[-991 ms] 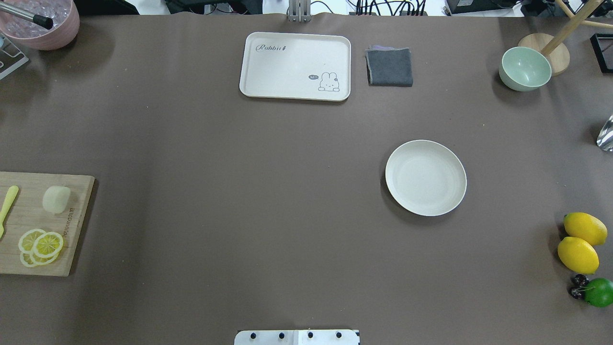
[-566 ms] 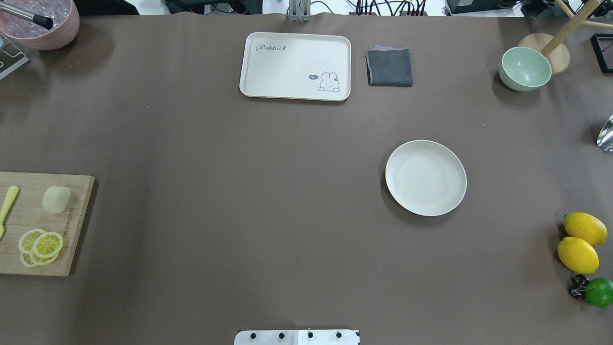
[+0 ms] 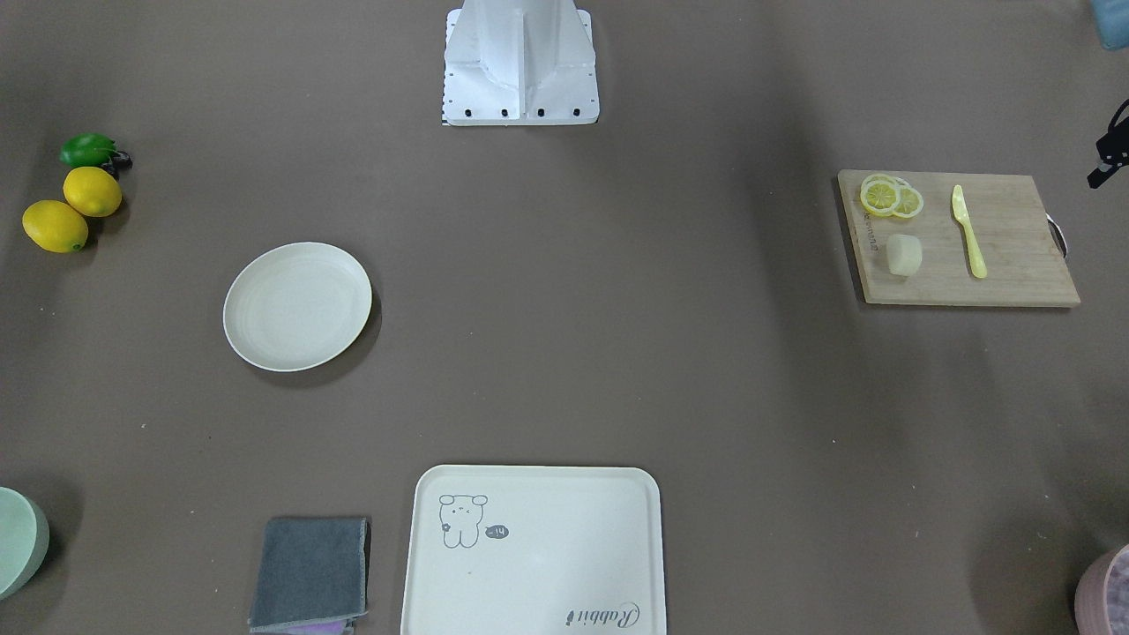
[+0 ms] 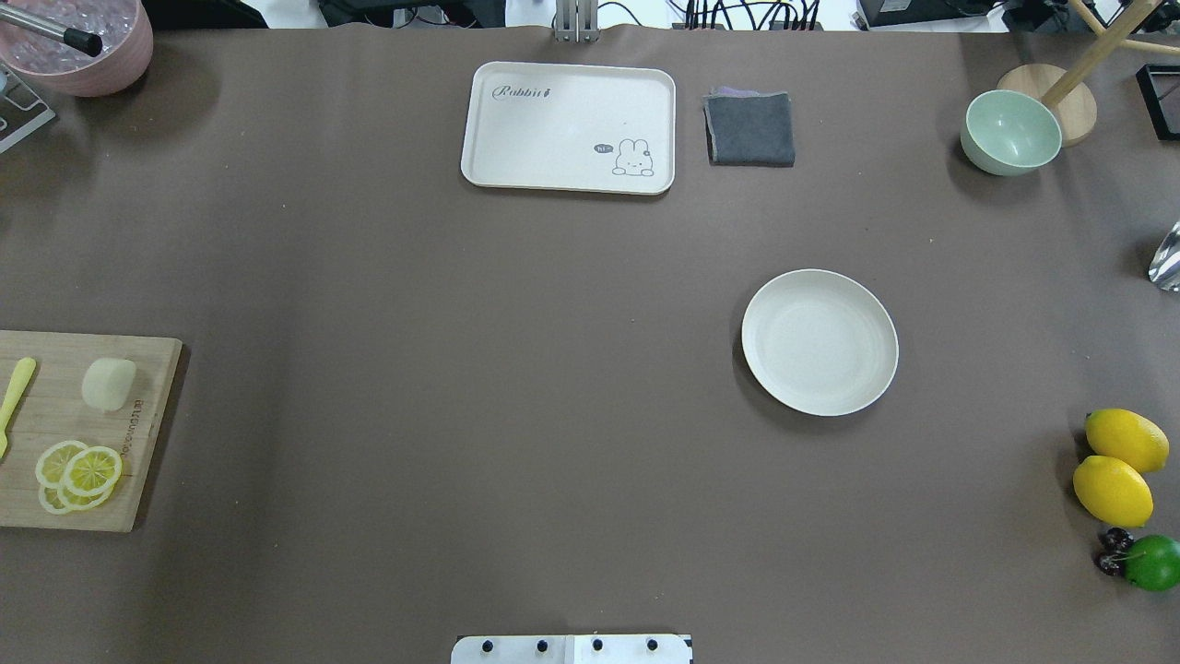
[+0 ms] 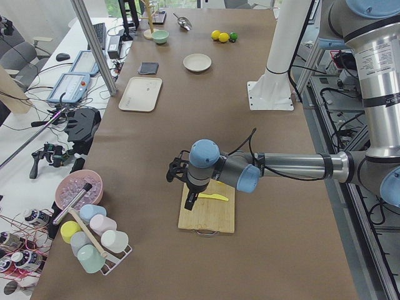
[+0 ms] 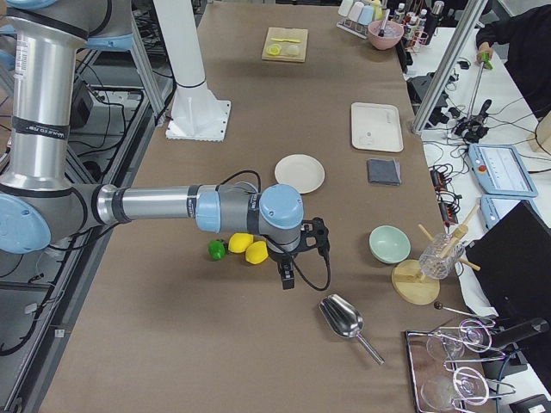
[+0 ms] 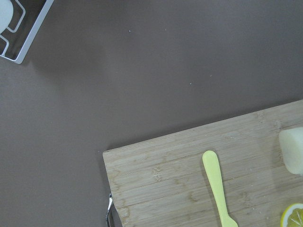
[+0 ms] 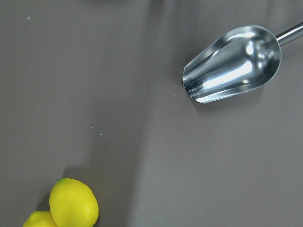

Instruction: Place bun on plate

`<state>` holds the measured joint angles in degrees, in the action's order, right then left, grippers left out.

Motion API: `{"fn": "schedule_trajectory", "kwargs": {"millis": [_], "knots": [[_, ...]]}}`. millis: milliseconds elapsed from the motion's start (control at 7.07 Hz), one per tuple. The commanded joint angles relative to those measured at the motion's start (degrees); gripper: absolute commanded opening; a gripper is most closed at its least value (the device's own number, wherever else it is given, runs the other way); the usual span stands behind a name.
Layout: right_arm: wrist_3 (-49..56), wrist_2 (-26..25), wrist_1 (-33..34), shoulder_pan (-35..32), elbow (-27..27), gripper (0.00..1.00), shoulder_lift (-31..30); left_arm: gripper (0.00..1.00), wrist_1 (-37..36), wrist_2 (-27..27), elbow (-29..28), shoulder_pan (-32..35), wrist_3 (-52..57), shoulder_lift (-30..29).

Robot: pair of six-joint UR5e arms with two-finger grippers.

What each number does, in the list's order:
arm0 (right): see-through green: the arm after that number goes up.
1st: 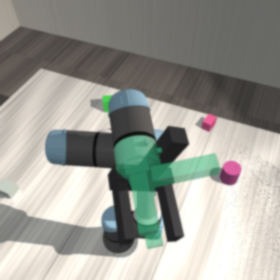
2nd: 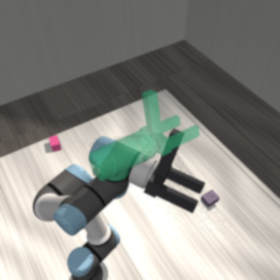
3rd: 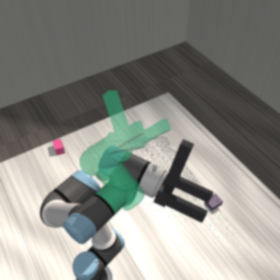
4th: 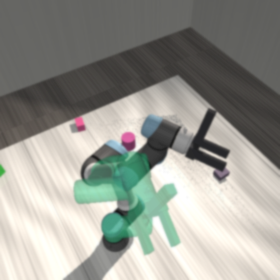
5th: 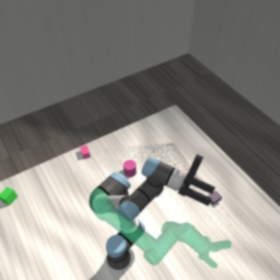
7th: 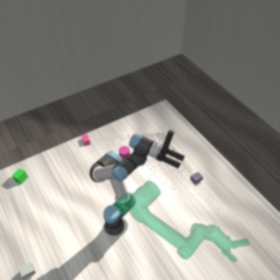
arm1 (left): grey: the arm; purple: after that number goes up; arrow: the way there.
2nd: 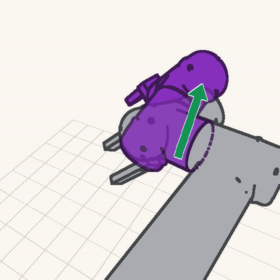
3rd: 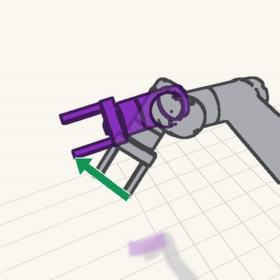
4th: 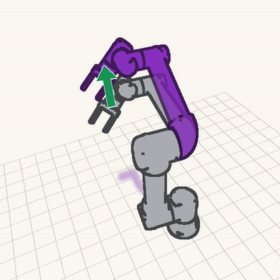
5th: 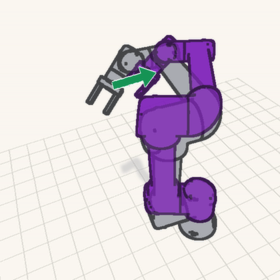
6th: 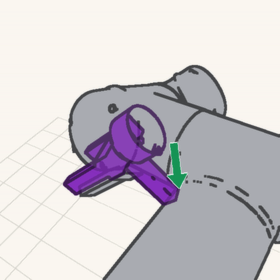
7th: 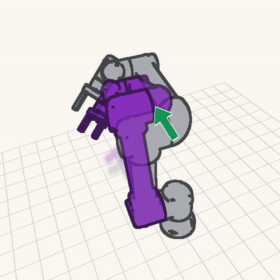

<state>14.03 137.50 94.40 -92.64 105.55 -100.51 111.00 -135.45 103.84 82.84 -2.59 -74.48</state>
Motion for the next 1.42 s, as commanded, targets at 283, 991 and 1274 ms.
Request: {"fn": "schedule_trajectory", "kwargs": {"millis": [283,991,1274], "knots": [[0.12,4.08,0.00,1.75,0.44,1.00,0.14,0.98,0.97,-3.15,0.75,-0.39,-1.18,-0.05],[-37.69,3.48,-20.37,22.17,2.21,0.98,1.98,0.98,0.97,-2.19,1.19,-1.63,-1.19,-0.66],[-52.65,0.06,-35.28,31.07,-4.18,0.91,4.69,0.98,0.88,-1.05,0.84,-1.72,-1.19,-1.63]]}}
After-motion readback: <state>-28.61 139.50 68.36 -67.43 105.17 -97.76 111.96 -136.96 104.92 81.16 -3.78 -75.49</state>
